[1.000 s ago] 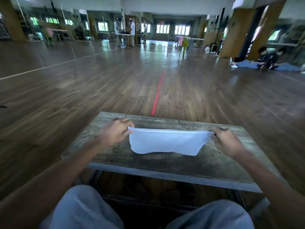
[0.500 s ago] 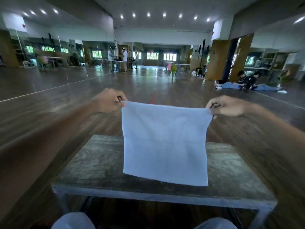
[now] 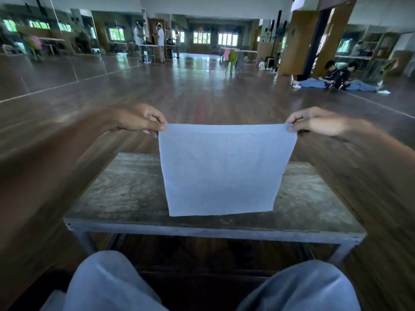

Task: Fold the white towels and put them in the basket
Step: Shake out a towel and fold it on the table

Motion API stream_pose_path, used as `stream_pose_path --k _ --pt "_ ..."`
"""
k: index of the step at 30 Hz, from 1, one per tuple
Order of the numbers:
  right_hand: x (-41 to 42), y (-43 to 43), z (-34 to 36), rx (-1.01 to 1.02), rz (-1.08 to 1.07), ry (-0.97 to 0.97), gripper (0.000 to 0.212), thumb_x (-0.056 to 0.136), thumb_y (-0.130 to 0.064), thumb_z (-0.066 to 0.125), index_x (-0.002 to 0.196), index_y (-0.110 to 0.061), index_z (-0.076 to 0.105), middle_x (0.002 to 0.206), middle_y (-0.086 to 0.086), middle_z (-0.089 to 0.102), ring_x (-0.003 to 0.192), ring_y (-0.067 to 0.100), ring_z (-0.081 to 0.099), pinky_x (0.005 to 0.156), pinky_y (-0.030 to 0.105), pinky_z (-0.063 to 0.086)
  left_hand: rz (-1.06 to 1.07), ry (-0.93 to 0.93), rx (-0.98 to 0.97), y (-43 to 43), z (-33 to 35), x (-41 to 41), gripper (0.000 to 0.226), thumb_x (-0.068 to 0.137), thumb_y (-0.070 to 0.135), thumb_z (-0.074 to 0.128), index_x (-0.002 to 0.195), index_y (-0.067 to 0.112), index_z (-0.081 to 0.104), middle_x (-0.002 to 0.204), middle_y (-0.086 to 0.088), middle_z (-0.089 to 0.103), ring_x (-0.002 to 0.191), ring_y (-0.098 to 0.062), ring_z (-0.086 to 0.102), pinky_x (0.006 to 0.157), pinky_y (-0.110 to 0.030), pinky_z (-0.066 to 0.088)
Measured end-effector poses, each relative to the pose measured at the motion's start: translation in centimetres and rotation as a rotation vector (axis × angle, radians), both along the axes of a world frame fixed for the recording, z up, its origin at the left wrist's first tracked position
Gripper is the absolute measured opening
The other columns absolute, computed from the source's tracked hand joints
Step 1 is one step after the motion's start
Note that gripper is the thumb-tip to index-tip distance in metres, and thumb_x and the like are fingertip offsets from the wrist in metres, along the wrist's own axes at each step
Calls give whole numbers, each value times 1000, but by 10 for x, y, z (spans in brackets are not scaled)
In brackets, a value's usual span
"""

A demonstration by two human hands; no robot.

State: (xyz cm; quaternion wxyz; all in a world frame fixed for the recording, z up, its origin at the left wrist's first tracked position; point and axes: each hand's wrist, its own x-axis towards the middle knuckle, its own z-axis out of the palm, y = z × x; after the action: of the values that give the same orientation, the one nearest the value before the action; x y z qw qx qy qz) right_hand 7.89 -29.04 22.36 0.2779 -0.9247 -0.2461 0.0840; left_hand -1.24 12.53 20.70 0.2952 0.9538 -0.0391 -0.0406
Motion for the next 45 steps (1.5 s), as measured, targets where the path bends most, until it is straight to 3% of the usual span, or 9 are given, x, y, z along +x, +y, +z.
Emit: stream_pose_path --k 5,8,12,16,23,27,36,41,45 --pt "36 19 -54 -66 -18 10 8 92 -8 56 88 -10 63 71 3 63 65 14 57 58 8 41 58 -48 115 12 -59 47 10 92 15 59 83 17 61 72 3 64 58 -6 59 63 -22 43" --pt "63 28 -88 -86 -39 -34 17 87 -1 58 77 -15 60 63 3 59 60 19 54 56 20 41 144 -120 153 13 -99 71 10 90 10 59 81 15 59 75 -5 64 58 -12 52 59 -24 38" --pt "82 34 -114 -97 -151 -238 20 79 -9 62 71 -28 58 57 -11 60 56 1 55 59 20 43 245 -252 217 13 -131 95 6 88 15 60 86 20 63 86 -3 68 81 -24 62 72 -30 46" --pt "78 39 -168 -172 -230 -304 14 79 -14 60 78 -27 56 76 7 68 80 29 63 75 35 41 329 -288 278 1 -178 88 7 90 23 54 90 27 61 92 -2 70 96 -25 63 88 -38 46" --pt "44 12 -300 -252 -146 -219 8 83 -26 48 86 -26 55 90 5 69 83 30 66 85 36 38 238 -250 337 -21 -300 18 19 94 29 49 107 21 60 94 -12 71 84 -38 65 68 -37 46" --pt "25 -1 -327 -250 -109 -247 10 86 -20 59 96 -21 59 100 3 67 89 30 66 83 39 44 156 -370 356 -30 -323 -12 36 86 37 37 97 16 63 94 -4 70 78 -32 66 59 -32 45" --pt "18 3 -314 -63 -195 -423 12 83 -5 62 91 -14 63 92 6 66 65 30 64 71 39 47 287 -535 226 -45 -302 -16 13 87 20 58 95 12 65 81 -6 67 63 -29 62 56 -26 37" --pt "6 -9 -330 -128 -158 -363 14 84 -9 65 95 -16 66 93 4 69 79 29 67 69 34 44 108 -522 377 -46 -332 -41 20 85 30 50 92 18 65 92 3 66 79 -22 66 70 -31 48" --pt "0 -10 -340 -117 -169 -351 19 83 -9 66 101 -15 66 110 6 68 100 31 64 79 43 50 68 -470 426 -44 -335 -44 21 84 30 54 96 18 67 99 4 66 86 -21 65 75 -33 52"
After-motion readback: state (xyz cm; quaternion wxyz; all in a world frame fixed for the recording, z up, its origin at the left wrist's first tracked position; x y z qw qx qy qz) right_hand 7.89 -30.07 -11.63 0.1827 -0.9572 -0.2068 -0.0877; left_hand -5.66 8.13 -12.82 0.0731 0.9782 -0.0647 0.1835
